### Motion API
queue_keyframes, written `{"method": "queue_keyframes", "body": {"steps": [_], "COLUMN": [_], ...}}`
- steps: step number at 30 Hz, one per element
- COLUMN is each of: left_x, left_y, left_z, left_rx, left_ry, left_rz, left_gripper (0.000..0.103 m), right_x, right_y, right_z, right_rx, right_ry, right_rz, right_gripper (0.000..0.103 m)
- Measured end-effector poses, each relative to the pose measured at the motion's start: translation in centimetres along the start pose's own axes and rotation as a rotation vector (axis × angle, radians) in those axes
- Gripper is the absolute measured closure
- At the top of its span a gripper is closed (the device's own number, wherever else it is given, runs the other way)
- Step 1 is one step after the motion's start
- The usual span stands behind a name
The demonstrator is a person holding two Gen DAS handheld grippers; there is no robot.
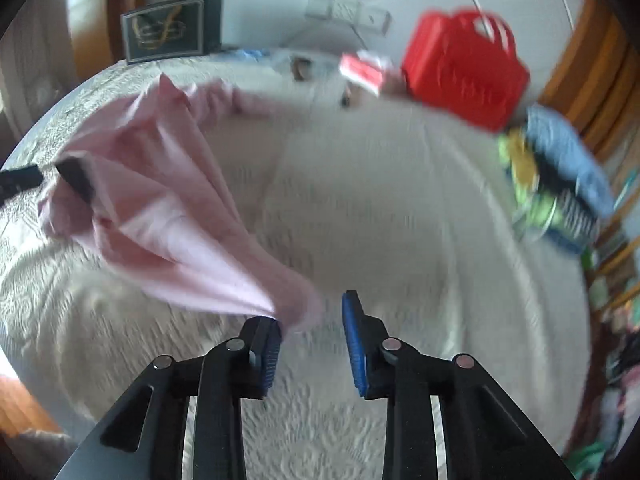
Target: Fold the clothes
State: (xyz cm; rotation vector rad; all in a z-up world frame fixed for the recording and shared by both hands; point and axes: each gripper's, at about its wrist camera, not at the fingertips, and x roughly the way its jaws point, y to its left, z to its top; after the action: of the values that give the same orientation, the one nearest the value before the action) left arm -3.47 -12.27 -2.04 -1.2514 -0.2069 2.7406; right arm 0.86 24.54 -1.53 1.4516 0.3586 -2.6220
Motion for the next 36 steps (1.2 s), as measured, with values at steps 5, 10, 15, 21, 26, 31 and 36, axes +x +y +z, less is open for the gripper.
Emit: {"method": "queue_keyframes", "body": {"steps": [5, 10, 15, 21, 26, 31, 36], "left_x": [2.8, 5.8, 7.7, 9.3, 9.7, 10.4, 10.3], "left_y": [1.0, 0.5, -1.4, -3.8, -4.7, -5.6, -5.1], "left_z": [0.8, 0.3, 0.9, 1.3, 2.0, 2.0, 1.6], "left_rx": [-0.023, -0.023, 0.041, 0.095, 0.09, 0.11, 0.107], "left_ry": [0.062, 0.111, 0.13, 0.133, 0.146, 0.103, 0.059], "left_rz": [0.061, 0.051, 0.049, 0.095, 0.082, 0.058, 0.031], "left_gripper": [0.031, 0.031, 0.031, 0.031, 0.031, 0.03, 0.031], "right_x": [0.8, -1.3, -3.3, -2.4, 3.2, 9.0, 12.4], "right_y": [-2.9, -4.8, -6.1, -6.6, -0.5, 6.7, 9.9], "right_z": [-0.6, -0.2, -0.5, 0.7, 5.8, 10.3, 12.0], "right_rx": [0.154, 0.269, 0.298, 0.346, 0.239, 0.141, 0.093], "right_ry": [-0.027, -0.106, -0.141, -0.157, -0.099, -0.03, -0.024], "right_rz": [0.117, 0.205, 0.184, 0.205, 0.322, 0.363, 0.336], "right_gripper": [0.064, 0.044, 0.026, 0.023, 0.034, 0.061, 0.061]}}
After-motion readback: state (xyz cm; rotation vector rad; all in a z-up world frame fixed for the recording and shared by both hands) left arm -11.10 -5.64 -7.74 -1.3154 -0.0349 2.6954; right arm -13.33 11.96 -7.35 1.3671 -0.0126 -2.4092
